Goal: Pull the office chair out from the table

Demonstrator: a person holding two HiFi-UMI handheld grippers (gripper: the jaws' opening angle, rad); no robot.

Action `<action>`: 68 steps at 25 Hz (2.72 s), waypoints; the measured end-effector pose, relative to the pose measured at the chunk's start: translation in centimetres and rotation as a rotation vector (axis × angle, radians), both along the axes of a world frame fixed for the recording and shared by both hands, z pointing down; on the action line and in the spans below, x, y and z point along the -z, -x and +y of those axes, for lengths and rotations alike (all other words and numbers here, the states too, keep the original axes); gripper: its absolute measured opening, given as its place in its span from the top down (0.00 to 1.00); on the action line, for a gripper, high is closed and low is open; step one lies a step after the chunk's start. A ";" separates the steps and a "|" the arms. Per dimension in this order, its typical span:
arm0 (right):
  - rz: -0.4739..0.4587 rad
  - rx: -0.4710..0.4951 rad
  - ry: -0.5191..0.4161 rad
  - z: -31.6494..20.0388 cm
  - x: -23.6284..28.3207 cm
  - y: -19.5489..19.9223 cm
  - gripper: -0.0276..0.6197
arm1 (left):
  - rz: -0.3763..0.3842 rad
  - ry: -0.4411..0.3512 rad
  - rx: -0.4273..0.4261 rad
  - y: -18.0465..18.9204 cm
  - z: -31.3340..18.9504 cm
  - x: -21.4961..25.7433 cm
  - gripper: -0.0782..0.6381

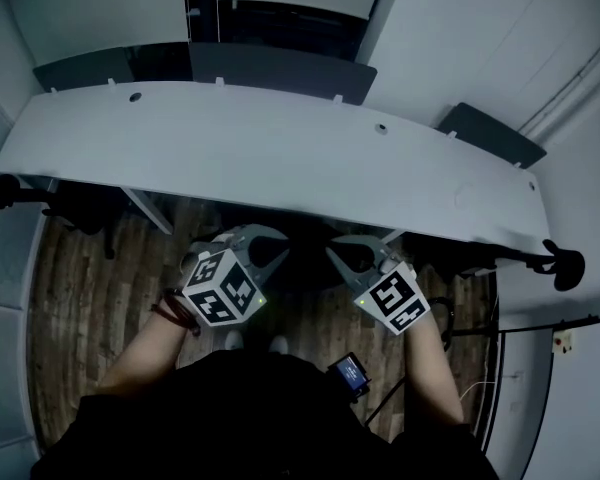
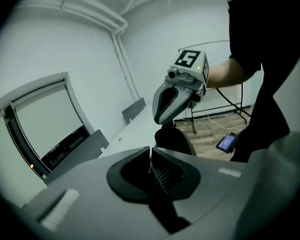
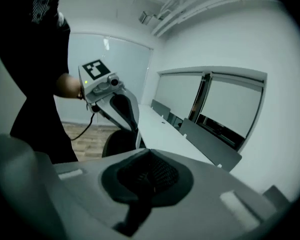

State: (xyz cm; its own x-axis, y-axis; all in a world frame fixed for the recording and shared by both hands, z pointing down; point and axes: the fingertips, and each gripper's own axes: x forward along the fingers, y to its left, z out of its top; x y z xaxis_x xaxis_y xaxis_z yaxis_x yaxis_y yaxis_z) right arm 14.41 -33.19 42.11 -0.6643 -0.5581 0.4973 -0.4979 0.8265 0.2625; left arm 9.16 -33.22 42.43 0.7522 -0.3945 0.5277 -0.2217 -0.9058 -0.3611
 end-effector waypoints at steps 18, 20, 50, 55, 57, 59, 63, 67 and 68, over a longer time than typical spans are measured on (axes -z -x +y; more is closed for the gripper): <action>0.407 0.231 0.047 3.6 -7.7 -0.2 0.59 | -0.334 0.018 -0.203 -0.3 3.6 -6.9 0.53; 0.427 0.248 0.044 3.8 -7.9 0.0 0.58 | -0.357 0.031 -0.222 0.1 4.0 -6.9 0.45; 0.618 0.392 0.109 4.8 -13.7 0.1 0.60 | -0.512 -0.036 -0.293 0.4 3.9 -13.9 0.50; 0.621 0.397 0.103 4.2 -13.8 -0.1 0.60 | -0.513 -0.022 -0.292 0.0 3.7 -13.7 0.50; 0.614 0.396 0.091 4.6 -14.0 -0.3 0.60 | -0.521 -0.022 -0.290 -0.4 4.0 -13.8 0.50; 0.618 0.396 0.086 5.0 -14.2 -0.9 0.60 | -0.526 -0.027 -0.284 -0.9 4.4 -14.0 0.50; 0.626 0.403 0.077 5.5 -14.2 -1.2 0.60 | -0.543 -0.024 -0.274 -0.9 4.8 -14.3 0.50; 0.624 0.406 0.056 5.9 -14.3 -0.9 0.60 | -0.557 -0.025 -0.266 -0.7 5.2 -14.4 0.49; 0.622 0.409 0.057 6.2 -14.3 -0.8 0.60 | -0.561 -0.030 -0.263 -0.6 5.5 -14.5 0.49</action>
State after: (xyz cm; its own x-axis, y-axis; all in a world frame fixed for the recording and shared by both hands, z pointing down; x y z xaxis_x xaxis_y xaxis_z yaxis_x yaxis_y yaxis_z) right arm 15.22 -26.97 56.44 -0.3995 -0.2887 0.8701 0.0790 0.9348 0.3464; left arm 9.75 -27.72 56.92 0.4378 -0.2542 0.8624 0.2385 -0.8920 -0.3840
